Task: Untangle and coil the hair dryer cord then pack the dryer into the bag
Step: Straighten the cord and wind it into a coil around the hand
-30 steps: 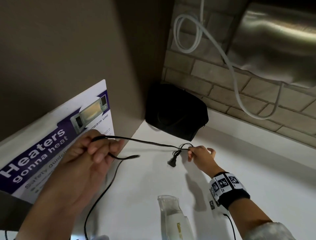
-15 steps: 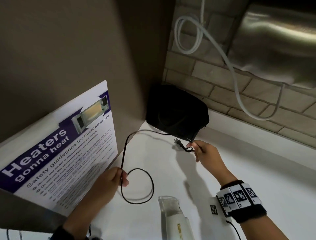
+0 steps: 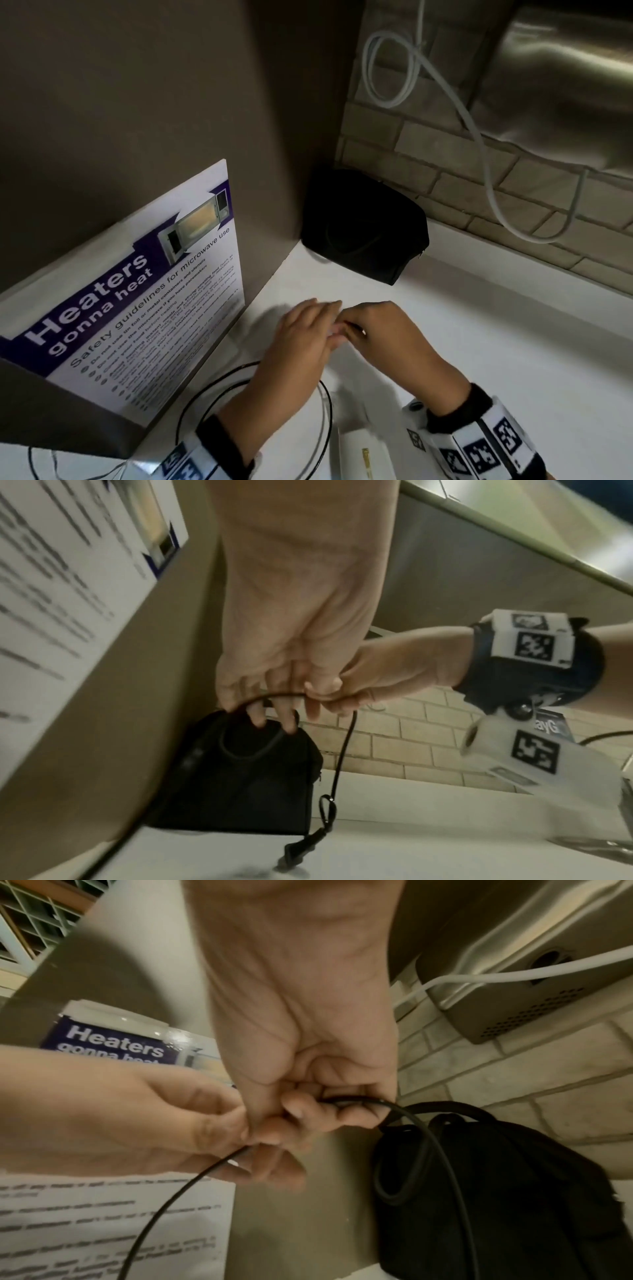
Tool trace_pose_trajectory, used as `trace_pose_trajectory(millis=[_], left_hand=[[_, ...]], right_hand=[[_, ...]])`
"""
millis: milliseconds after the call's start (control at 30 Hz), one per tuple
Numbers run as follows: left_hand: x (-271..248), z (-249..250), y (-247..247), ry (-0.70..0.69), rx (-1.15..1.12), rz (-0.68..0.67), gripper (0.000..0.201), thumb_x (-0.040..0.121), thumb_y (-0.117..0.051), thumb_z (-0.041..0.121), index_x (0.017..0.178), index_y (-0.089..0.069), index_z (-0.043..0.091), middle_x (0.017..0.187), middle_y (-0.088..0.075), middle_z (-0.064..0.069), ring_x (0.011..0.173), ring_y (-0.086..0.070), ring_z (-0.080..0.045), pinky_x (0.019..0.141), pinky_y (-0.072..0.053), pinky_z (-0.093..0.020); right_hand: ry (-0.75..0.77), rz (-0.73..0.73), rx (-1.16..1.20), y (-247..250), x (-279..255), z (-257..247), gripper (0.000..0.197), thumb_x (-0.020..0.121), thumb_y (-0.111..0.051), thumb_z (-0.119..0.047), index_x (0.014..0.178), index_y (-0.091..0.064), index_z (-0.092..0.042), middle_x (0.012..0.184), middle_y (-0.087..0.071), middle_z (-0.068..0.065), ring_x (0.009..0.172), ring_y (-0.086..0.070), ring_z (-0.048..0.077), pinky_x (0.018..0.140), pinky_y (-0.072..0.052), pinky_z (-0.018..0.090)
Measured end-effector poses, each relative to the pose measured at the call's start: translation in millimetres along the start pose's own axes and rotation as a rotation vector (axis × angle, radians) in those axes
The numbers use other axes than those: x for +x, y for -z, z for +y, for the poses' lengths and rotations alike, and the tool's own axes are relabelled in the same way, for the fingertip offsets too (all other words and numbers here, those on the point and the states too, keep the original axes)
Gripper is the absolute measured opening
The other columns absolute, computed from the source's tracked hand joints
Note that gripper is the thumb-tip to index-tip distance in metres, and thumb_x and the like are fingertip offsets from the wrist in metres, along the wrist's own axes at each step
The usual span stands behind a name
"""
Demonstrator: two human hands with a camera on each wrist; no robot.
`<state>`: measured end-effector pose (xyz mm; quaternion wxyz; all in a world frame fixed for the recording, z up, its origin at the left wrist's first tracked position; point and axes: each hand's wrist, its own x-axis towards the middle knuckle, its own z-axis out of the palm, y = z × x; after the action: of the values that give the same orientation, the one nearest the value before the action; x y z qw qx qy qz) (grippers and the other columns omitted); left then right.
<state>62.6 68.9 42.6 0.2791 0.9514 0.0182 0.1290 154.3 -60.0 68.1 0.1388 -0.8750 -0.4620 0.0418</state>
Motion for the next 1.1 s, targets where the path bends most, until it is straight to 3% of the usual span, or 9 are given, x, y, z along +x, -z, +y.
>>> trace_pose_trajectory(millis=[100, 200, 300, 367, 533, 667, 833, 933, 1100], left_hand=[[7.7, 7.3, 5.2, 0.153, -0.198, -0.1, 0.051, 0.074, -0.03, 0.027, 0.104, -0.067, 0.011, 0.093, -0.071, -0.003, 0.084, -0.059, -0.009, 0.072, -0.036, -0.002], [8.1, -2.9, 9.4, 0.294, -0.498, -0.006, 0.029, 0.076, -0.035, 0.022, 0.074, -0.065, 0.023, 0.068, -0.061, 0.006, 0.06, -0.051, 0.004, 0.058, -0.035, -0.007], [8.4, -15.5, 12.9, 0.35, -0.497, 0.098, 0.025, 0.075, -0.038, 0.021, 0.06, -0.057, 0.03, 0.054, -0.059, 0.009, 0.058, -0.053, 0.003, 0.056, -0.035, -0.009], [8.6, -21.1, 16.0, 0.362, -0.509, 0.153, 0.026, 0.074, -0.039, 0.022, 0.057, -0.056, 0.03, 0.054, -0.062, 0.014, 0.061, -0.055, 0.002, 0.058, -0.036, -0.009], [-4.5, -41.3, 17.2, 0.43, -0.541, 0.258, 0.032, 0.088, -0.044, 0.015, 0.064, -0.062, 0.026, 0.063, -0.066, 0.018, 0.069, -0.06, 0.0, 0.064, -0.038, -0.006], [-10.8, -47.6, 19.6, 0.548, -0.648, 0.252, 0.034, 0.096, -0.044, 0.005, 0.072, -0.065, 0.018, 0.061, -0.066, 0.013, 0.07, -0.06, -0.003, 0.069, -0.04, -0.014], [-15.7, -42.8, 21.8, 0.622, -0.726, 0.264, 0.034, 0.097, -0.043, 0.009, 0.073, -0.064, 0.018, 0.066, -0.065, 0.004, 0.061, -0.058, 0.01, 0.053, -0.033, -0.019], [-16.5, -49.9, 21.4, 0.643, -0.723, 0.306, 0.041, 0.097, -0.043, 0.009, 0.064, -0.063, 0.023, 0.061, -0.066, 0.007, 0.068, -0.063, 0.003, 0.057, -0.035, -0.023], [-19.6, -64.5, 8.7, 0.525, -0.416, 0.138, 0.039, 0.094, -0.043, 0.003, 0.071, -0.064, 0.027, 0.068, -0.07, 0.017, 0.076, -0.065, 0.001, 0.075, -0.042, -0.017]], right_hand=[[0.006, 0.031, -0.028, -2.0, -1.3, -0.8, 0.027, 0.09, -0.041, -0.028, 0.075, -0.063, -0.022, 0.068, -0.065, -0.006, 0.067, -0.06, 0.018, 0.068, -0.036, 0.03], [0.004, 0.095, 0.101, -1.9, -3.5, 12.2, 0.042, 0.089, -0.03, -0.048, 0.069, -0.06, -0.025, 0.051, -0.044, -0.02, 0.056, -0.05, 0.008, 0.066, -0.035, 0.024], [-0.005, 0.167, 0.15, -4.2, -4.2, 24.4, 0.041, 0.09, -0.033, -0.049, 0.065, -0.056, -0.027, 0.047, -0.037, -0.022, 0.05, -0.041, -0.002, 0.063, -0.031, 0.018], [-0.019, 0.178, 0.167, -7.5, -4.4, 30.1, 0.037, 0.091, -0.033, -0.048, 0.063, -0.05, -0.029, 0.048, -0.04, -0.022, 0.05, -0.043, -0.005, 0.066, -0.032, 0.017], [-0.143, 0.05, 0.118, -20.4, -6.5, 40.7, 0.035, 0.099, -0.036, -0.041, 0.067, -0.044, -0.03, 0.059, -0.051, -0.018, 0.065, -0.05, -0.007, 0.102, -0.025, 0.029], [-0.222, 0.017, 0.064, -32.4, -7.7, 53.2, 0.035, 0.101, -0.034, -0.039, 0.071, -0.048, -0.027, 0.069, -0.061, -0.009, 0.066, -0.054, 0.003, 0.107, -0.021, 0.032], [-0.293, 0.042, 0.051, -41.8, -7.5, 69.9, 0.036, 0.098, -0.034, -0.046, 0.073, -0.051, -0.027, 0.074, -0.061, -0.009, 0.068, -0.057, 0.008, 0.09, -0.039, 0.034], [-0.313, 0.027, 0.166, -43.4, -7.4, 76.0, 0.028, 0.096, -0.041, -0.046, 0.072, -0.046, -0.032, 0.075, -0.054, -0.008, 0.07, -0.055, 0.016, 0.075, -0.049, 0.037], [-0.357, 0.075, 0.174, -36.5, -7.7, 76.1, 0.026, 0.094, -0.047, -0.047, 0.082, -0.058, -0.027, 0.052, -0.043, -0.01, 0.053, -0.044, 0.008, 0.058, -0.04, 0.029]])
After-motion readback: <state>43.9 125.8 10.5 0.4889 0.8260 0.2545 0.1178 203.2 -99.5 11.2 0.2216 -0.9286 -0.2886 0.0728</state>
